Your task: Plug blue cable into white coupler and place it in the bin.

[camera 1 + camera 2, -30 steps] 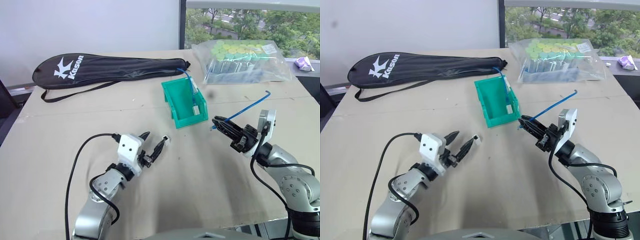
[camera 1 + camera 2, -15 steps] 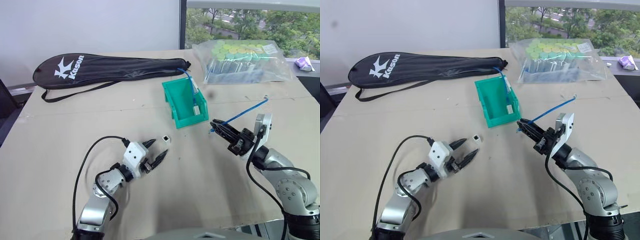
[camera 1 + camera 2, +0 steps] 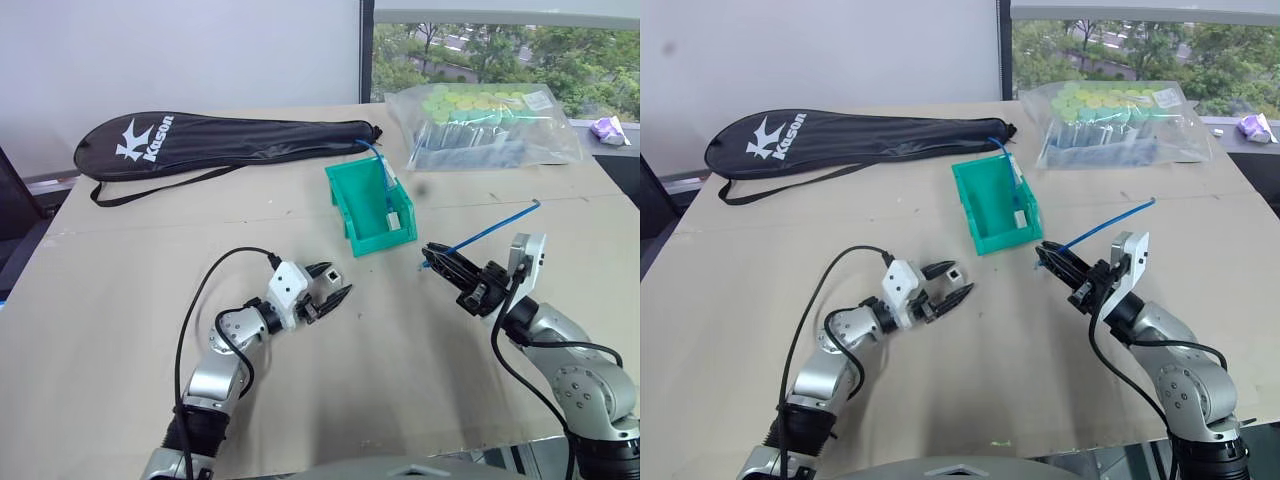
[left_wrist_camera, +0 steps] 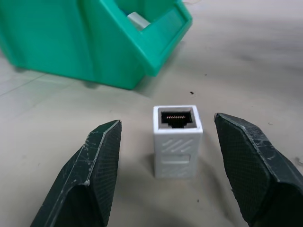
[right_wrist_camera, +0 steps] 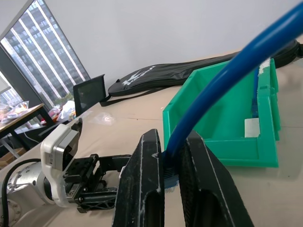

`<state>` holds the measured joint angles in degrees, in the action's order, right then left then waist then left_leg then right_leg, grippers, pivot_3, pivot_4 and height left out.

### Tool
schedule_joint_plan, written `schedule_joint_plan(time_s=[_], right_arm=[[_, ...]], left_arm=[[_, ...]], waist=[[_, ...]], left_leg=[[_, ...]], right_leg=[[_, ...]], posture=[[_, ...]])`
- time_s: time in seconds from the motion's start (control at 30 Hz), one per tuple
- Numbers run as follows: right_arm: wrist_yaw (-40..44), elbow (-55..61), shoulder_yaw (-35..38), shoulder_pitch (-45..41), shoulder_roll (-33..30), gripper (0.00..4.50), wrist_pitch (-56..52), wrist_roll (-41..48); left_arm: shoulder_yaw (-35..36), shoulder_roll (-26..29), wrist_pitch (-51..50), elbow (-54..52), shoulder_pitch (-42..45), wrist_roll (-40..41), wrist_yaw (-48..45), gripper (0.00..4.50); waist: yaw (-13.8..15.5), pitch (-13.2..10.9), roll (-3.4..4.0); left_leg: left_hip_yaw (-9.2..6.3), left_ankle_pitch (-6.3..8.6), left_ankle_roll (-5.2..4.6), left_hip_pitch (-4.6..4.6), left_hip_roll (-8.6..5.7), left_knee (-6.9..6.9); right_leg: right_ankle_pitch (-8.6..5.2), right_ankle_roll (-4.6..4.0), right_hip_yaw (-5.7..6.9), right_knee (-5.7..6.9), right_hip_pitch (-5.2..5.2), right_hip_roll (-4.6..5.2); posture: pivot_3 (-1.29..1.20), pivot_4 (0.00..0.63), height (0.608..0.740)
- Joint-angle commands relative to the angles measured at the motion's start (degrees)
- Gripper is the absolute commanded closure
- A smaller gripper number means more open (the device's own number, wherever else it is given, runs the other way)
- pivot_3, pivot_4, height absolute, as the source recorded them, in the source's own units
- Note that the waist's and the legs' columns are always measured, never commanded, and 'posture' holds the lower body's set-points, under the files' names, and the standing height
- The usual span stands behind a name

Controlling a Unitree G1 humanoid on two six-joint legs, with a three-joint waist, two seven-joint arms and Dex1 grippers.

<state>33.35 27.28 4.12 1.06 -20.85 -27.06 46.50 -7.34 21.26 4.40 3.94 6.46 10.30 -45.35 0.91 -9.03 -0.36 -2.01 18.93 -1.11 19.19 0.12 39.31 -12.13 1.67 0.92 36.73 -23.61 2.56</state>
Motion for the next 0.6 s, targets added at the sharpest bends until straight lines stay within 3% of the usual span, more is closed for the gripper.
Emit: schedule_joint_plan(time_s=[0.03,0.1,0.23,0.6], right_arm=[[0.8,2.0,-0.7,-1.2,0.4,4.5,1.3,-0.5],[0.9,1.6,-1.1,-1.8,0.6,4.5,1.3,-0.8],[0.9,0.7,-2.4,-3.7,1.2,4.5,1.1,-1.8],[6.8,-3.9,-13.0,-14.5,1.0,4.5,-0.4,-7.9]], left_arm=[[-1.6,1.0,-0.8,3.7,0.8,0.5,-4.1,1.56],[-1.0,1.7,-2.4,4.4,1.8,2.1,-6.7,2.2],[-0.9,3.5,-4.1,6.8,5.1,3.0,-10.9,3.95],[-2.2,8.0,-12.8,9.5,14.5,11.1,-32.4,3.92]], waist=[[0.0,0.0,0.01],[-0.1,0.0,0.01],[-0.1,0.0,0.01],[-1.1,-0.1,-0.1]], left_leg=[[0.01,0.0,0.0,-0.01,0.0,0.0],[0.02,0.0,0.0,-0.06,0.01,0.0],[0.01,0.0,0.0,-0.08,0.0,-0.01],[-0.02,0.0,0.0,0.2,-0.01,-0.04]], right_leg=[[-0.01,-0.01,-0.01,0.0,0.0,0.0],[-0.03,-0.02,-0.02,0.0,0.04,0.0],[-0.04,-0.02,-0.01,0.0,0.03,-0.01],[-0.01,-0.02,0.02,-0.06,-0.24,-0.16]], posture=[[0.0,0.15,0.74],[0.0,0.15,0.74],[0.0,0.15,0.74],[0.0,0.15,0.74]])
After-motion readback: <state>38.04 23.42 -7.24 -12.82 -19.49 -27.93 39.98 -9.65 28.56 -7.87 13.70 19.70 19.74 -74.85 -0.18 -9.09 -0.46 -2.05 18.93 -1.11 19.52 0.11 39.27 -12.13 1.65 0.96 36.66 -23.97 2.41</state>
